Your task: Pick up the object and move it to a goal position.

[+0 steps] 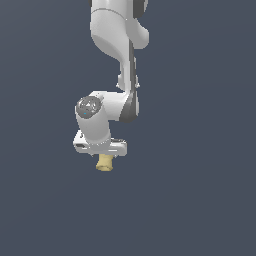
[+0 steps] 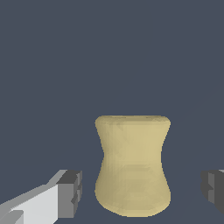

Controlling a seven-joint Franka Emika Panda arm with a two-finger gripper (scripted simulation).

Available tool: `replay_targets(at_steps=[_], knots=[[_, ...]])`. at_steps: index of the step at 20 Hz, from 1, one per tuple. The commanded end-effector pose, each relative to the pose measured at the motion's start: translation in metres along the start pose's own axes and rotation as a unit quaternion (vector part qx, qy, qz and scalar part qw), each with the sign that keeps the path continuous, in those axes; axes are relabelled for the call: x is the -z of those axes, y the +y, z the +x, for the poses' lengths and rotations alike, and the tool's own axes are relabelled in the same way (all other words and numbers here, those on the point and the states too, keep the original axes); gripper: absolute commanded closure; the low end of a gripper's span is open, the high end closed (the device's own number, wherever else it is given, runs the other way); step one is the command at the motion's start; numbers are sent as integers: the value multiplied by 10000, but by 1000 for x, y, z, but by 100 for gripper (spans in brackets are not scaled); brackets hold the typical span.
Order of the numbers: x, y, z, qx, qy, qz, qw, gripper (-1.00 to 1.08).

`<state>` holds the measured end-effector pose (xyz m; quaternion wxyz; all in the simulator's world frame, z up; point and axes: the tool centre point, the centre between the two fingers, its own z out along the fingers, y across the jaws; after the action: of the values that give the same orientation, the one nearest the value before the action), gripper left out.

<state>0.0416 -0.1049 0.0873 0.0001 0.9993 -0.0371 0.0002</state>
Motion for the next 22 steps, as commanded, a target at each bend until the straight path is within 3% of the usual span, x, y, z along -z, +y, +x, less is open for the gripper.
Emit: replay_targets(at_steps=[1,13,14,22], knots=[[-9,0,0,0,-6,0,10000,-92],[-46,1,0,0,-3,1,10000,-92],[-46,1,0,0,-3,1,10000,108],[-46,1,0,0,-3,1,10000,108]])
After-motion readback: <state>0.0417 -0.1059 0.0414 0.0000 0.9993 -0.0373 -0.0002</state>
